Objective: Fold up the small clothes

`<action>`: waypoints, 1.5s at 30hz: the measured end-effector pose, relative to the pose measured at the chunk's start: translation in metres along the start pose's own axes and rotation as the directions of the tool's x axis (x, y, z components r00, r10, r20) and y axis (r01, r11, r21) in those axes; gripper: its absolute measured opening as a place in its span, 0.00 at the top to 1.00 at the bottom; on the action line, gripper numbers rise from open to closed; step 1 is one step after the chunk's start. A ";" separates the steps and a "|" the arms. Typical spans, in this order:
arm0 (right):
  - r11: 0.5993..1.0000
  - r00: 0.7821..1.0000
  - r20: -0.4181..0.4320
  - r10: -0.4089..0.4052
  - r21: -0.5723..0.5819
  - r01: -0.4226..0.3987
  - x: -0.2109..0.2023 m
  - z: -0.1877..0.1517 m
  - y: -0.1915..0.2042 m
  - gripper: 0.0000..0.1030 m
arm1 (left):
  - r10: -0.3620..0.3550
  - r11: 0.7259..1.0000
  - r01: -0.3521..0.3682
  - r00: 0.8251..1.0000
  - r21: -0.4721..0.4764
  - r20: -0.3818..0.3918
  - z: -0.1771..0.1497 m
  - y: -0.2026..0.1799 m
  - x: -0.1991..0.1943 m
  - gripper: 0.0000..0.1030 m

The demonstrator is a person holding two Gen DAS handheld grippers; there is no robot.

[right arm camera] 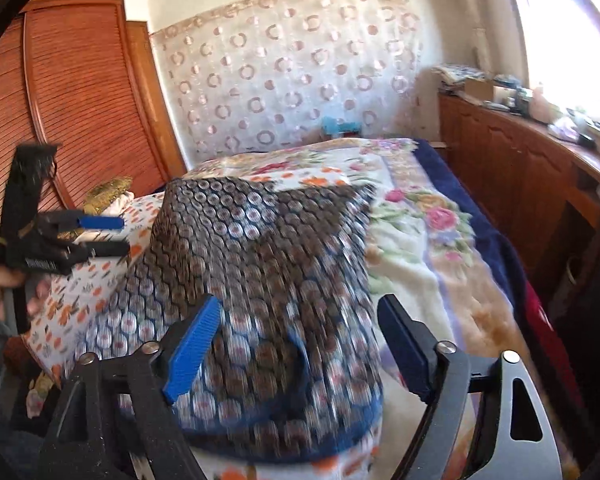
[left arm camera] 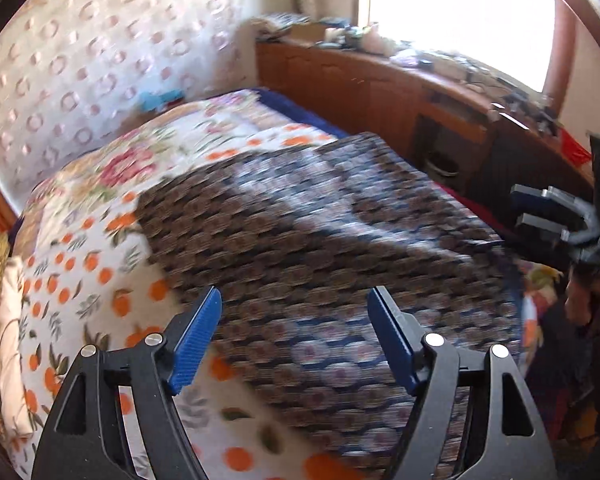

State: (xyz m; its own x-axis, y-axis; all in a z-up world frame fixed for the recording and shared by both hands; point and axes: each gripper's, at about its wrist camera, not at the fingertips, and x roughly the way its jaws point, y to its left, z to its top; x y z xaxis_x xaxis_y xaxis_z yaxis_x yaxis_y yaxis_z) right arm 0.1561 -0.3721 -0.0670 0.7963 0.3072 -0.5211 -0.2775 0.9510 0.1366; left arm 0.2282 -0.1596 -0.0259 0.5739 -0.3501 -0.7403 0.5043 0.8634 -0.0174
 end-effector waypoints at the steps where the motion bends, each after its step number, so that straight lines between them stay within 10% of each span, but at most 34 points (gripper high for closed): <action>1: 1.000 1.000 -0.008 0.004 -0.013 -0.004 0.009 0.009 0.001 0.25 | 0.004 1.000 -0.004 1.000 -0.010 0.001 0.002 0.008 0.004 0.26; 6: 0.998 0.995 -0.096 0.041 -0.039 -0.045 0.069 0.055 0.002 0.43 | -0.001 0.999 0.001 1.000 -0.035 0.009 0.003 0.032 0.012 0.26; 27: 0.974 0.934 -0.317 0.167 -0.094 -0.206 0.225 0.136 0.024 0.45 | -0.060 0.995 0.057 0.998 -0.082 -0.034 0.018 0.096 0.073 0.26; 32: 0.960 0.908 -0.366 0.203 -0.109 -0.258 0.230 0.133 0.027 0.94 | -0.063 0.995 0.058 0.997 -0.086 -0.049 0.017 0.095 0.077 0.26; 45: 0.980 0.999 -0.031 0.021 -0.197 -0.027 0.091 0.183 -0.012 0.99 | -0.078 0.995 0.081 0.996 -0.051 0.048 0.036 0.069 0.042 0.26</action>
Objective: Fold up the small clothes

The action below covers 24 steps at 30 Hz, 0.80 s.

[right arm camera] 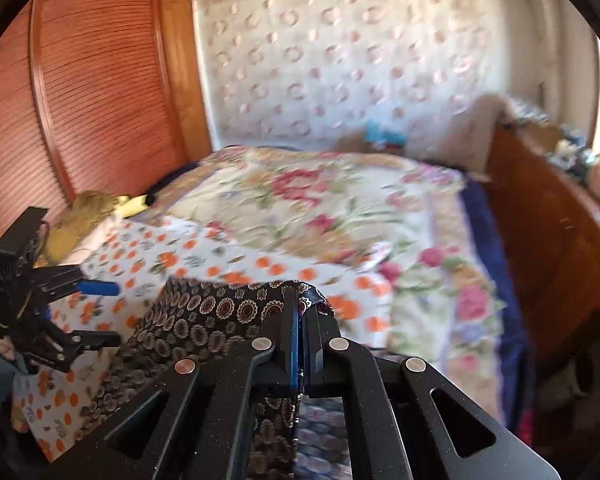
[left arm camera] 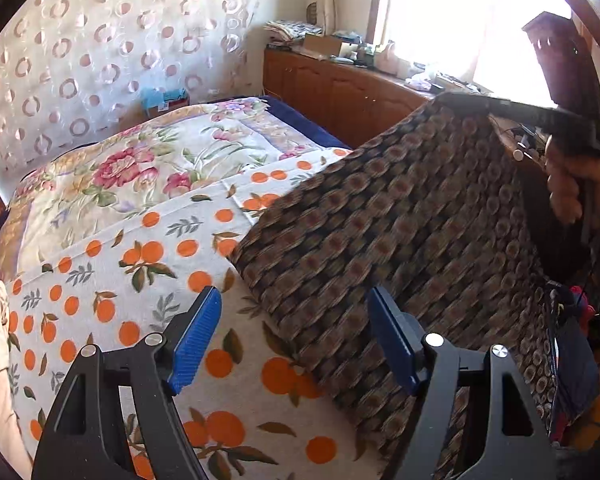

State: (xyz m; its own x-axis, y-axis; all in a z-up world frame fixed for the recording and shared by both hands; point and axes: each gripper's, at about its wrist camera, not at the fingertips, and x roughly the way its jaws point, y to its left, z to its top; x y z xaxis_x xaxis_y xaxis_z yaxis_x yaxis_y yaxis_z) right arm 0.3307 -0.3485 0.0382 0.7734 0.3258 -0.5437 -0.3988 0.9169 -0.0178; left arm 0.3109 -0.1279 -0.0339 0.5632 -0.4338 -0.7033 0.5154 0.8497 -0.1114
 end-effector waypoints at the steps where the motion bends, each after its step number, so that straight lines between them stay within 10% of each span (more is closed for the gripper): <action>1: 0.999 0.999 0.001 -0.033 -0.007 0.033 -0.003 -0.001 -0.004 0.99 | -0.002 1.000 0.002 1.000 0.000 -0.006 -0.001 -0.002 0.003 0.26; 8: 0.992 0.971 -0.207 -0.118 0.022 0.126 0.052 -0.038 -0.020 0.92 | -0.005 1.000 0.004 0.998 -0.009 -0.064 -0.014 -0.010 0.019 0.26; 12: 0.990 0.982 -0.165 -0.096 0.084 0.111 0.034 -0.051 -0.022 0.40 | -0.009 1.000 0.008 0.997 -0.011 -0.071 -0.024 -0.019 0.015 0.26; 24: 0.986 0.984 -0.171 -0.050 0.146 0.076 -0.063 -0.144 0.013 0.38 | 0.024 1.000 -0.026 0.993 -0.018 -0.112 -0.059 -0.043 0.013 0.26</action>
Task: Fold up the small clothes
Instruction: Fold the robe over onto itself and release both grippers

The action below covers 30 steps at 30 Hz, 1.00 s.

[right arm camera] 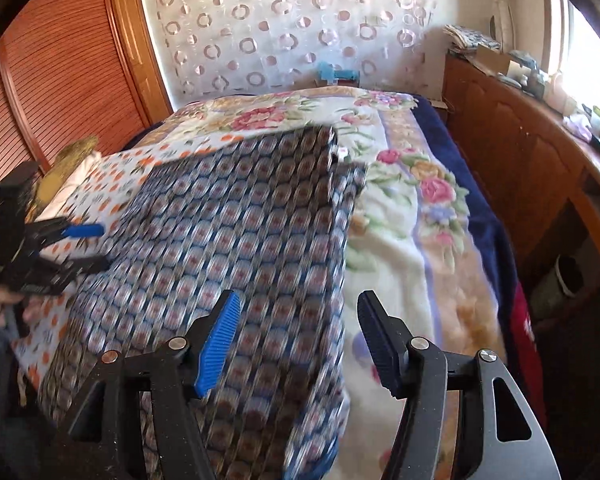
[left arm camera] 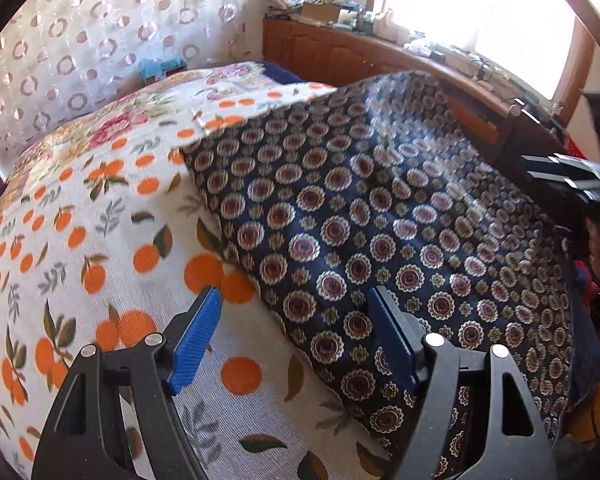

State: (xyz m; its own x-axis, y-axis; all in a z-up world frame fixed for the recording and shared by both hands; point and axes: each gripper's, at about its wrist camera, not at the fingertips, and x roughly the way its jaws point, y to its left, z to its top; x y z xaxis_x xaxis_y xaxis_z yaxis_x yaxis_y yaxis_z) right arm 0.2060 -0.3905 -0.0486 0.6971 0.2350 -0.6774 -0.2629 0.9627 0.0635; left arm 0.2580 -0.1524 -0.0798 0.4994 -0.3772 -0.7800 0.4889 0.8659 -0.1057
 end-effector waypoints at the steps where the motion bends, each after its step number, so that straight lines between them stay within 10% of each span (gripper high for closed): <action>1: 1.000 1.000 -0.001 0.004 -0.003 -0.004 -0.005 -0.005 0.000 0.38 | -0.002 1.000 0.002 1.000 -0.013 -0.006 -0.002 0.001 0.002 0.26; 21: 0.999 0.999 0.048 0.012 0.050 -0.014 -0.046 -0.065 0.007 0.38 | 0.071 0.997 -0.071 0.997 0.000 0.019 -0.011 -0.007 0.003 0.22; 30: 0.996 0.996 0.084 0.006 0.085 -0.013 -0.061 -0.086 0.004 0.38 | 0.010 0.995 -0.007 0.999 -0.099 0.039 -0.057 -0.019 -0.055 0.25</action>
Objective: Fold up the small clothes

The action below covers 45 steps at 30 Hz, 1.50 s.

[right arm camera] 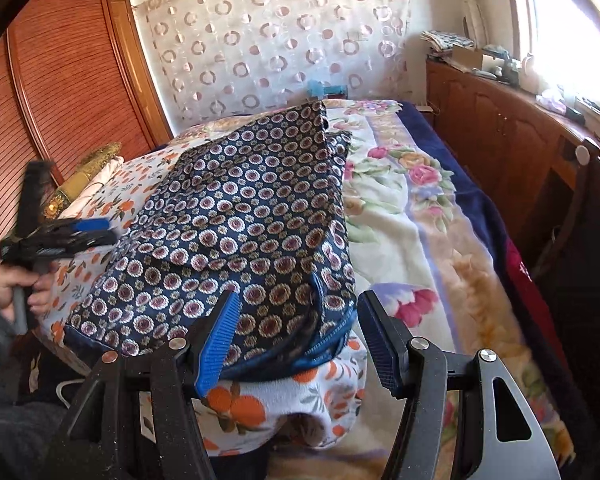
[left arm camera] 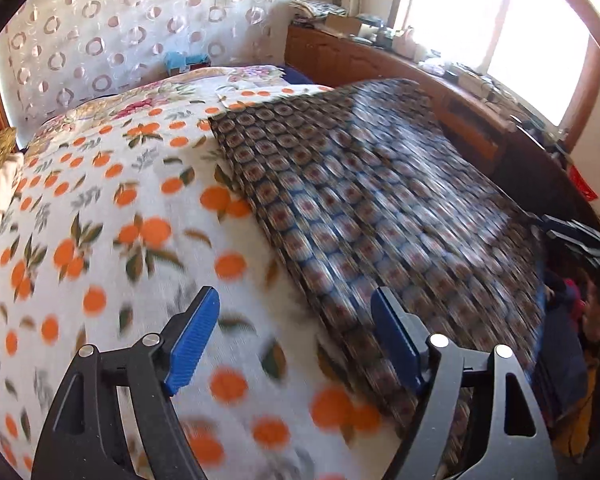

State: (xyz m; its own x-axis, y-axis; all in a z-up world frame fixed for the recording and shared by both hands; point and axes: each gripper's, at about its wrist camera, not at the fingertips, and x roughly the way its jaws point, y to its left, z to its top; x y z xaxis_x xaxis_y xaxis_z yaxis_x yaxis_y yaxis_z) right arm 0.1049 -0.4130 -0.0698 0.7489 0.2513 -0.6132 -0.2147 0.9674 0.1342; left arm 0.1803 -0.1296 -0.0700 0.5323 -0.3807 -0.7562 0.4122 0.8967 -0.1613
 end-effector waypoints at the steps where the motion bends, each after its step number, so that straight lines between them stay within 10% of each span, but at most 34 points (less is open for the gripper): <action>1: 1.000 1.000 -0.002 -0.003 0.003 0.003 0.002 -0.001 0.000 0.38 | -0.014 1.000 0.014 1.000 0.004 -0.005 -0.008 -0.005 -0.005 0.26; 16: 0.999 1.000 -0.030 0.000 0.040 0.001 0.007 -0.011 -0.006 0.38 | -0.171 0.985 0.169 0.984 -0.041 -0.049 -0.061 -0.053 -0.020 0.34; 25: 0.998 0.999 -0.031 0.010 0.057 -0.008 0.010 -0.016 -0.006 0.38 | -0.196 0.979 0.194 0.980 -0.062 -0.027 -0.069 -0.060 -0.025 0.54; 32: 0.998 1.000 -0.027 0.012 0.064 -0.010 0.009 -0.017 -0.008 0.38 | -0.186 0.981 0.185 0.982 -0.052 -0.023 -0.069 -0.057 -0.026 0.94; 45: 0.998 0.998 -0.056 0.016 0.057 -0.013 0.025 -0.019 0.000 0.38 | -0.185 0.981 0.186 0.983 -0.056 0.014 -0.067 -0.050 -0.037 0.95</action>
State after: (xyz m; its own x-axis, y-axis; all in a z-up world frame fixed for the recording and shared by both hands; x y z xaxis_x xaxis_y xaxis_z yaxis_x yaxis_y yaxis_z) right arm 0.1114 -0.4070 -0.0999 0.7089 0.2646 -0.6538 -0.1881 0.9643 0.1863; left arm 0.0901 -0.1454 -0.0763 0.4570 -0.5432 -0.7043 0.4620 0.8216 -0.3339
